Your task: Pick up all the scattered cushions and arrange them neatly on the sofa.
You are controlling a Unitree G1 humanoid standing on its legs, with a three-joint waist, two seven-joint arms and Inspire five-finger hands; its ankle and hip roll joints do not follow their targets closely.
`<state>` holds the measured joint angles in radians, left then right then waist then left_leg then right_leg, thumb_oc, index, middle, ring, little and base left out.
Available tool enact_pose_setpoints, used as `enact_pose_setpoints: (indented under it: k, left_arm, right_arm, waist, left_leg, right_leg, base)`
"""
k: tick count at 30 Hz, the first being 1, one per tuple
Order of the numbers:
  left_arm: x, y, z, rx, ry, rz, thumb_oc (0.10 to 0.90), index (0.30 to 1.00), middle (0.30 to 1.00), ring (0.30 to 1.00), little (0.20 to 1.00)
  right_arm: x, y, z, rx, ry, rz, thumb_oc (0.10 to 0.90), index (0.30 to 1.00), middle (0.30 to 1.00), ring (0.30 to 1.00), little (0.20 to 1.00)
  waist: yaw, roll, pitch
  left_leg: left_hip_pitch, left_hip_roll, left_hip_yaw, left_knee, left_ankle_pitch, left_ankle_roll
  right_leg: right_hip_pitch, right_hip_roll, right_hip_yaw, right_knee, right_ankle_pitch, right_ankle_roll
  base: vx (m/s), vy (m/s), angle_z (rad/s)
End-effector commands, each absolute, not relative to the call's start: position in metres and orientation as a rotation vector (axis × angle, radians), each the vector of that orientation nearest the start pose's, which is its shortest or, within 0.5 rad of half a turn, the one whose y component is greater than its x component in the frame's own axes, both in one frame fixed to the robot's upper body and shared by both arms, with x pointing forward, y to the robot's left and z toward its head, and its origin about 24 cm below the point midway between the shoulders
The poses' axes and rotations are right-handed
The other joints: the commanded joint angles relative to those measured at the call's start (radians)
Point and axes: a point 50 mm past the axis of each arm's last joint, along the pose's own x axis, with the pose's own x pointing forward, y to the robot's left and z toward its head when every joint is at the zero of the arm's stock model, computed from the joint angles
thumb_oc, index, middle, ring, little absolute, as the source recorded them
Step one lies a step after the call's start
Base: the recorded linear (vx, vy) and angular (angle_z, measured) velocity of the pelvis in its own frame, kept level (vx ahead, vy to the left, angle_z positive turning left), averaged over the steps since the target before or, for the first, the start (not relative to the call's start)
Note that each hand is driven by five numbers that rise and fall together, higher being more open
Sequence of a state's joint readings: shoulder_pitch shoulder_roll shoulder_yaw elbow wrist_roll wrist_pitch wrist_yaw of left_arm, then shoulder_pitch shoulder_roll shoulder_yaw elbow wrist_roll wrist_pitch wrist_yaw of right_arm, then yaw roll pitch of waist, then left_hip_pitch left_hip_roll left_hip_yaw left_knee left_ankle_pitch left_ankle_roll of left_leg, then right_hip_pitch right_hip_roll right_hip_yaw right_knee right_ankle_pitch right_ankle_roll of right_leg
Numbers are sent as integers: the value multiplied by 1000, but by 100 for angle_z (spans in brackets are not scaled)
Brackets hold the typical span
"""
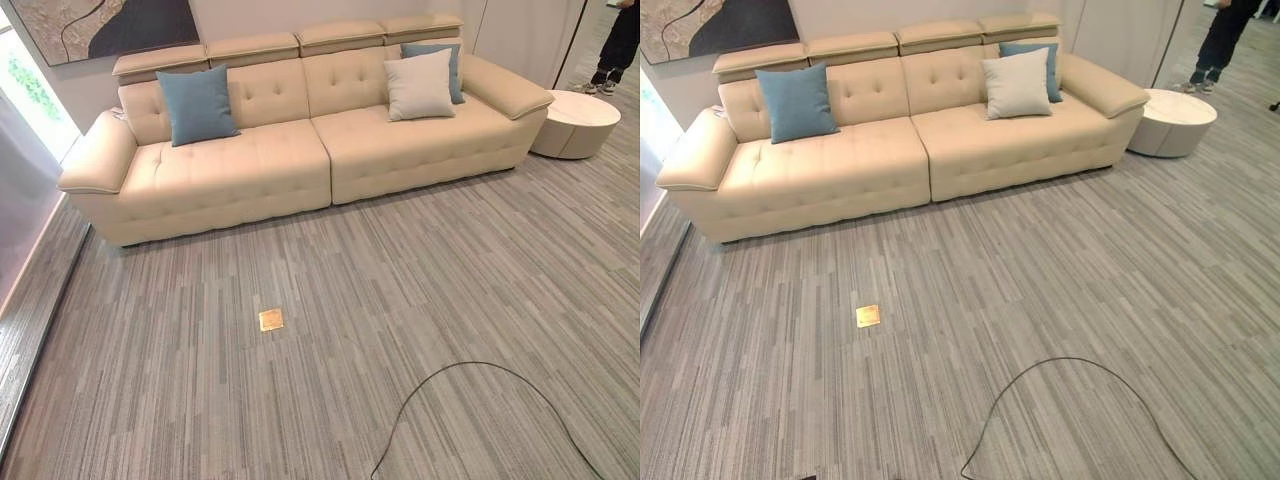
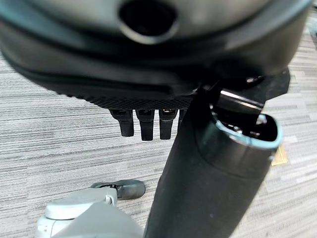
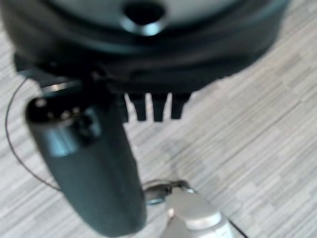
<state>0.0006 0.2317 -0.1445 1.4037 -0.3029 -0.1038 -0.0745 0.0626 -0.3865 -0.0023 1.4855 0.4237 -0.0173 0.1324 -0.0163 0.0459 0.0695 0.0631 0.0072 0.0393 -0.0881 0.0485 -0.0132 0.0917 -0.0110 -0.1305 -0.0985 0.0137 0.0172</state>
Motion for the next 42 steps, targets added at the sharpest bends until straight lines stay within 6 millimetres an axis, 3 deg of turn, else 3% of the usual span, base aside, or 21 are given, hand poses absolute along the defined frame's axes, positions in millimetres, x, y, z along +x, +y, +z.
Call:
enact_pose_setpoints:
  k: [1, 10, 18, 26, 28, 29, 31, 32, 33, 34, 36, 37, 38, 39, 40, 41, 42]
  left_arm:
    - [94, 233, -162, 198, 1184, 62, 800, 900, 900, 900, 900]
    - [105, 214, -163, 252, 1164, -65, 800, 900, 900, 900, 900]
    - [104, 206, -165, 363, 1190, -210, 800, 900, 900, 900, 900]
    - [136, 188, -157, 408, 1084, -292, 800, 900, 900, 900, 900]
    - [149, 181, -154, 403, 1044, -301, 800, 900, 900, 900, 900]
    - [155, 182, -151, 408, 1026, -280, 800, 900, 900, 900, 900]
    - [156, 182, -151, 408, 1026, -279, 800, 900, 900, 900, 900]
    - [165, 179, -147, 437, 1001, -311, 800, 900, 900, 900, 900]
    - [163, 178, -148, 448, 994, -317, 800, 900, 900, 900, 900]
    - [168, 178, -146, 456, 977, -308, 800, 900, 900, 900, 900]
    - [171, 176, -144, 427, 960, -308, 800, 900, 900, 900, 900]
    - [177, 171, -142, 425, 932, -312, 800, 900, 900, 900, 900]
    - [177, 171, -142, 425, 932, -312, 800, 900, 900, 900, 900]
    - [185, 162, -138, 433, 893, -344, 800, 900, 900, 900, 900]
    - [190, 157, -135, 464, 862, -373, 800, 900, 900, 900, 900]
    - [189, 154, -135, 466, 853, -384, 800, 900, 900, 900, 900]
    - [189, 154, -135, 466, 853, -384, 800, 900, 900, 900, 900]
  right_arm:
    - [24, -293, -154, 40, 1360, -420, 800, 900, 900, 900, 900]
    - [33, -279, -158, -21, 1372, -304, 800, 900, 900, 900, 900]
    - [52, -283, -155, -110, 1342, -224, 800, 900, 900, 900, 900]
    - [68, -290, -150, -164, 1318, -193, 800, 900, 900, 900, 900]
    - [85, -290, -147, -187, 1282, -175, 800, 900, 900, 900, 900]
    - [94, -287, -146, -202, 1264, -154, 800, 900, 900, 900, 900]
    - [94, -287, -146, -202, 1263, -154, 800, 900, 900, 900, 900]
    - [102, -286, -144, -221, 1245, -131, 800, 900, 900, 900, 900]
    - [97, -284, -146, -210, 1255, -142, 800, 900, 900, 900, 900]
    - [92, -281, -149, -189, 1271, -143, 800, 900, 900, 900, 900]
    - [80, -280, -152, -196, 1301, -121, 800, 900, 900, 900, 900]
    - [79, -276, -153, -201, 1311, -105, 800, 900, 900, 900, 900]
    - [79, -276, -153, -201, 1311, -105, 800, 900, 900, 900, 900]
    - [77, -278, -153, -234, 1329, -83, 800, 900, 900, 900, 900]
    - [80, -280, -152, -251, 1324, -82, 800, 900, 900, 900, 900]
    - [80, -281, -151, -263, 1327, -77, 800, 900, 900, 900, 900]
    - [80, -281, -151, -263, 1327, -77, 800, 900, 900, 900, 900]
  waist:
    - [-12, -6, -13]
    - [-26, -1, -8]
    - [-47, 7, 5]
    - [-79, 33, 36]
    - [-72, 48, 67]
    - [-68, 49, 84]
    - [-66, 48, 83]
    - [-65, 47, 91]
    - [-72, 37, 82]
    - [-87, 24, 74]
    - [-86, 12, 82]
    - [-79, 2, 95]
    - [-79, 2, 95]
    - [-50, -15, 123]
    - [-23, -34, 152]
    - [-2, -36, 155]
    - [-2, -39, 152]
  left_leg:
    - [-43, 20, -11, 1, -26, -48]
    - [-46, 21, 0, 1, -28, -48]
    - [-46, 24, 26, 1, -35, -49]
    - [-33, 30, 84, 1, -51, -41]
    - [-43, 54, 136, 1, -54, -34]
    - [-40, 73, 194, 1, -57, -45]
    - [-42, 72, 197, 1, -57, -45]
    - [-23, 87, 243, 1, -63, -51]
    - [-12, 90, 256, 9, -72, -49]
    - [0, 108, 271, 50, -95, -52]
    - [-19, 135, 280, 172, -121, -55]
    - [-50, 178, 269, 302, -94, -69]
    - [-50, 178, 269, 302, -94, -69]
    - [-142, 234, 212, 562, -3, -76]
    - [-226, 222, 161, 724, 29, -73]
    - [-261, 148, 124, 734, 1, -57]
    - [-263, 146, 126, 730, 4, -56]
  right_leg:
    - [-24, -49, -26, 11, -78, 82]
    - [-29, -50, -19, 11, -78, 82]
    - [-40, -51, -6, 11, -75, 84]
    - [-56, -61, 15, 11, -60, 89]
    - [-124, -72, -51, 122, -84, 92]
    - [-189, -103, -149, 208, -83, 100]
    - [-194, -105, -146, 215, -86, 101]
    - [-208, -125, -235, 212, -93, 95]
    - [-189, -106, -226, 184, -102, 81]
    - [-185, -77, -177, 183, -117, 66]
    - [-159, -62, -156, 162, -130, 44]
    - [-125, -39, -147, 146, -134, 15]
    - [-125, -39, -147, 146, -134, 15]
    - [-55, -9, -137, 115, -148, -21]
    - [2, 2, -122, 90, -163, -41]
    - [17, 5, -88, 84, -168, -39]
    - [14, 3, -88, 84, -167, -39]
  base:
    - [-1, 4, -7]
    - [0, 1, -2]
    - [25, -12, -9]
    - [42, -28, -14]
    - [-88, -90, -51]
    - [-56, -68, -104]
    - [12, -91, -159]
    - [115, -246, -137]
    - [257, -451, -80]
    - [267, -361, -48]
    - [263, -383, -65]
    - [192, -328, -65]
    - [284, -467, -42]
    - [319, -461, -34]
    - [429, -443, -57]
    - [252, -166, -63]
    - [232, 30, -84]
